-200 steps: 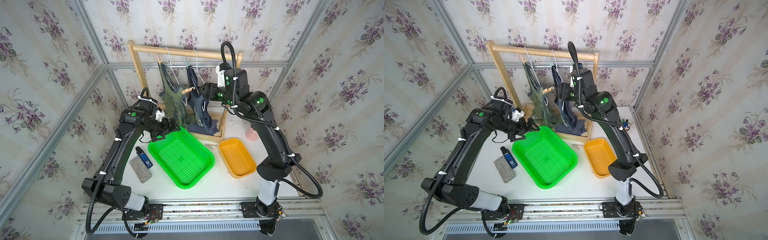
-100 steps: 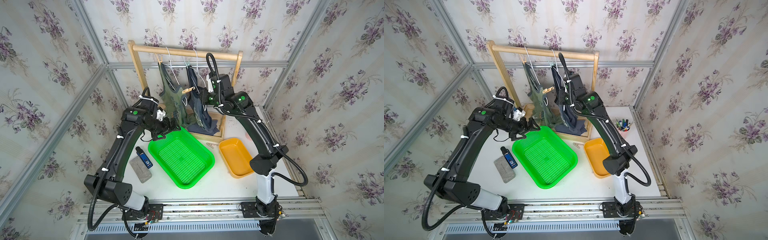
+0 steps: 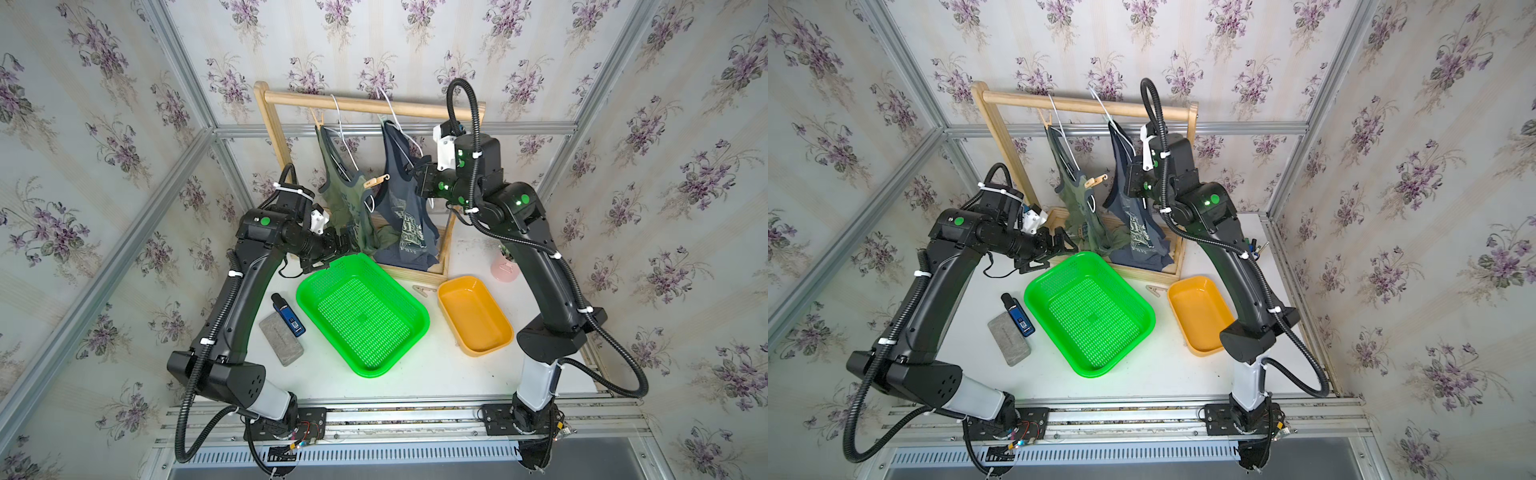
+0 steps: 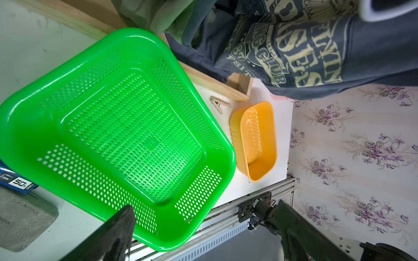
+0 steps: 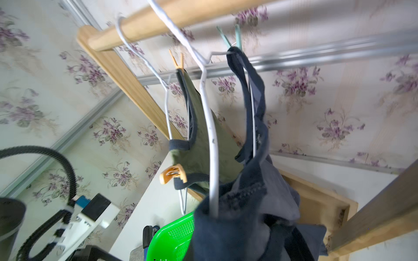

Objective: Remove the clothespins securing tank tops to the hanger
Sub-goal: Pick up the hanger from the clothesline, then remove the clothespin from the hanger.

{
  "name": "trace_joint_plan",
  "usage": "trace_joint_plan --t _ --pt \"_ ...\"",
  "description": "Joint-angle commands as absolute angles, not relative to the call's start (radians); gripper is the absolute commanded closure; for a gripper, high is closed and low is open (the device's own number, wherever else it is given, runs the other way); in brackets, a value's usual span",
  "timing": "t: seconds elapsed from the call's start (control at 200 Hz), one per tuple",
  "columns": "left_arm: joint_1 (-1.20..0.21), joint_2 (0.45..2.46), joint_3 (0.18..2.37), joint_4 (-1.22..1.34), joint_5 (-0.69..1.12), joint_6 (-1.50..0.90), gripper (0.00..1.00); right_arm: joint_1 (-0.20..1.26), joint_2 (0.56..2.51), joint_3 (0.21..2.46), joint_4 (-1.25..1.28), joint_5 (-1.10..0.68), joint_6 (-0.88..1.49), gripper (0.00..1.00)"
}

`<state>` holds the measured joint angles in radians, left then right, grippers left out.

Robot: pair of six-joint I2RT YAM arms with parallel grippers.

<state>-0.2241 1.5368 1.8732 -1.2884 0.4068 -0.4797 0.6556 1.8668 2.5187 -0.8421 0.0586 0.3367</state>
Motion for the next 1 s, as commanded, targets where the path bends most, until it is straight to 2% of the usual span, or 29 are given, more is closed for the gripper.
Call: trace_joint_plan --t 0.0,0.21,0.31,0.614,0.994 --pt "-0.224 1.552 1.919 -1.321 0.391 -0.463 0.01 0.658 1.830 2.523 -0.810 0.025 0.314 1.00" --pt "-0.225 1.578 1.998 -1.321 0.402 -0.486 0.01 0.685 1.760 2.513 -0.889 0.044 0.292 1.00" --pt "-0.226 1.592 2.052 -1.321 0.412 -0.503 0.01 0.692 1.692 2.441 -0.900 0.055 0.288 1.00" --pt "-0.230 1.604 2.117 -1.321 0.426 -0.554 0.01 0.693 1.219 1.708 -0.631 0.009 0.404 1.00" --pt "-0.283 1.605 2.080 -1.321 0.349 -0.680 0.01 0.881 0.985 1.335 -0.634 0.091 0.490 1.00"
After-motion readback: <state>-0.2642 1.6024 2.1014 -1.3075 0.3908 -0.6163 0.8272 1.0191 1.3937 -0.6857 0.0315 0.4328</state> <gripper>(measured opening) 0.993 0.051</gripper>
